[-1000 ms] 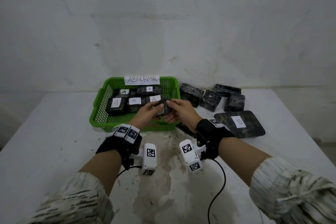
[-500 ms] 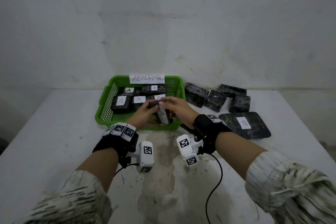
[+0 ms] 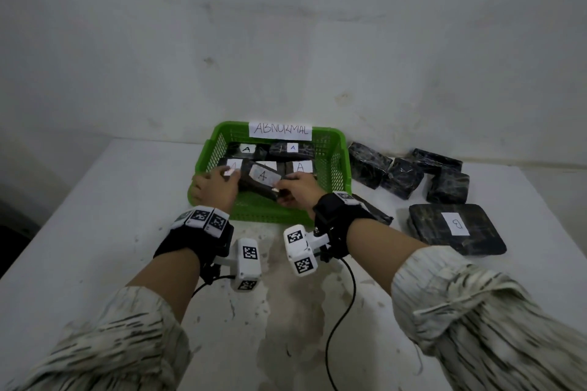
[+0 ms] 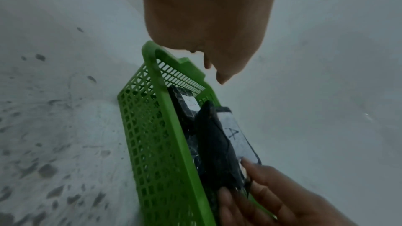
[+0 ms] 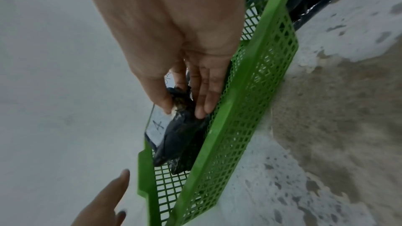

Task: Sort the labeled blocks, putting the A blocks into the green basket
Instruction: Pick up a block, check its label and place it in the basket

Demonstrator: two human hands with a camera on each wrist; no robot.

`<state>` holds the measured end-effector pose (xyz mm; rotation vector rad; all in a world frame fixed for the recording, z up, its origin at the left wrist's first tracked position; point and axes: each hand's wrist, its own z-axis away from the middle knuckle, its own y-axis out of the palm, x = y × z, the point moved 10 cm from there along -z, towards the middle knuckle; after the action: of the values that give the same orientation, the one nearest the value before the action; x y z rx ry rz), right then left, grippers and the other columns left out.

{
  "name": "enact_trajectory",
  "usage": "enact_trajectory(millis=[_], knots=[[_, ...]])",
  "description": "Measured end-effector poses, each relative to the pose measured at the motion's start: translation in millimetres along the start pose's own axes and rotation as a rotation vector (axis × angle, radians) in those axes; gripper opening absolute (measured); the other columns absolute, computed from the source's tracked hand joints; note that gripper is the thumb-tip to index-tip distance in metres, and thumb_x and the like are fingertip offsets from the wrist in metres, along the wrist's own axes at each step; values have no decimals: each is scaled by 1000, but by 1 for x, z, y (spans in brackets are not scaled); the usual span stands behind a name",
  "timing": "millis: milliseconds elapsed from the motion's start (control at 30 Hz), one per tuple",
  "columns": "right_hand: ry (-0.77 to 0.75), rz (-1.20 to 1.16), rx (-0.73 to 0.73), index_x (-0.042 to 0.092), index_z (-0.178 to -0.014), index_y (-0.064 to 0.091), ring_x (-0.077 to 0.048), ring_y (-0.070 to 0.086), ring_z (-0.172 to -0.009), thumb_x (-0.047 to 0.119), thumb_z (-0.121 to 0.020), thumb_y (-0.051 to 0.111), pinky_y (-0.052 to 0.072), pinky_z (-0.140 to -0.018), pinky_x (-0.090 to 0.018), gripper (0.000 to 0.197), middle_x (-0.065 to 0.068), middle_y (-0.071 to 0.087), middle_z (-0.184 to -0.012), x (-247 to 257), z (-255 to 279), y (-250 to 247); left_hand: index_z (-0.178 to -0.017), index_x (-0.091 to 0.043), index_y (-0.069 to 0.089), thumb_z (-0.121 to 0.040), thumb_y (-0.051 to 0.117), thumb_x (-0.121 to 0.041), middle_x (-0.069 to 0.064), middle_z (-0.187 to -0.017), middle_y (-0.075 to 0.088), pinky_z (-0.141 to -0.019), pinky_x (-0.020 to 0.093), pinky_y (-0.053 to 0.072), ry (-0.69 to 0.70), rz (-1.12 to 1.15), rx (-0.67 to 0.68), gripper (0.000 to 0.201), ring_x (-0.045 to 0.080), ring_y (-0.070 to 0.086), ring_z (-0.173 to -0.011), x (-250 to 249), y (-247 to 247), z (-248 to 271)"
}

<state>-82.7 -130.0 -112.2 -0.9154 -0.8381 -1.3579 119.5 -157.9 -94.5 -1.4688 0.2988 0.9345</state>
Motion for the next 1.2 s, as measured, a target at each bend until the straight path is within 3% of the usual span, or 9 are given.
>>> enact_trajectory(millis=[100,200,533,700,800,867,1000,1133,1200], knots=[[44,111,33,8,-77,58,-20,56,-57,7,-89,65,52,-57,-29,14,-11,61,-77,-2,-12,11,-136,-14,43,-86,60,-31,14,-145,26,-111,42,18,-87,24,-168,55,35,24,-133,21,-23,-13],[84,163,35,7,-72,56,-20,56,-55,6,-88,66,52,-56,-29,19,-10,60,-75,-4,-27,22,-145,-8,25,-88,58,-22,18,-151,22,-114,41,11,-140,-32,-130,68,33,19,-139,35,-19,-27],[227,233,98,-10,-118,60,-20,60,-55,8,-90,65,54,-54,-27,33,-25,64,-116,-17,-67,63,-137,-3,32,-93,43,-8,24,-138,37,-104,42,31,-166,-52,102,46,40,41,-125,64,10,-54],[307,175,124,-10,-121,58,-22,59,-66,6,-91,62,55,-79,-37,35,-16,62,-90,-28,-72,80,-136,-3,33,-93,49,-10,23,-134,40,-101,44,35,-146,-41,73,47,40,46,-119,62,10,-53],[328,142,154,-7,-127,56,-23,59,-68,9,-93,60,56,-65,-30,38,-13,57,-92,-29,-68,80,-137,-2,33,-93,50,-10,24,-134,39,-101,43,35,-122,-56,67,48,39,46,-119,59,11,-53],[320,143,176,-3,-130,52,-24,60,-77,15,-93,61,53,-70,-32,42,-12,56,-102,-27,-63,77,-138,-3,33,-93,50,-10,24,-136,38,-102,42,32,-109,-96,60,49,39,43,-121,57,10,-51],[128,197,115,1,-138,43,-31,50,-123,16,-93,61,44,-99,-37,50,-15,48,-138,-5,-59,53,-145,-7,25,-91,50,-13,25,-145,25,-109,47,22,-141,-223,-21,60,39,27,-133,51,-2,-39],[-162,258,-34,6,-127,52,-22,54,-96,12,-92,61,42,-82,-29,37,-6,57,-97,29,-44,10,-138,-10,42,-87,53,-19,24,-144,34,-113,61,13,-28,-221,-260,53,39,25,-138,10,-16,-27],[-271,255,-162,9,-115,57,-21,54,-85,8,-88,63,42,-75,-28,28,-7,55,-87,44,-33,-21,-141,-14,36,-86,58,-28,20,-149,24,-115,55,1,36,-204,-139,61,36,10,-143,-15,8,-20]])
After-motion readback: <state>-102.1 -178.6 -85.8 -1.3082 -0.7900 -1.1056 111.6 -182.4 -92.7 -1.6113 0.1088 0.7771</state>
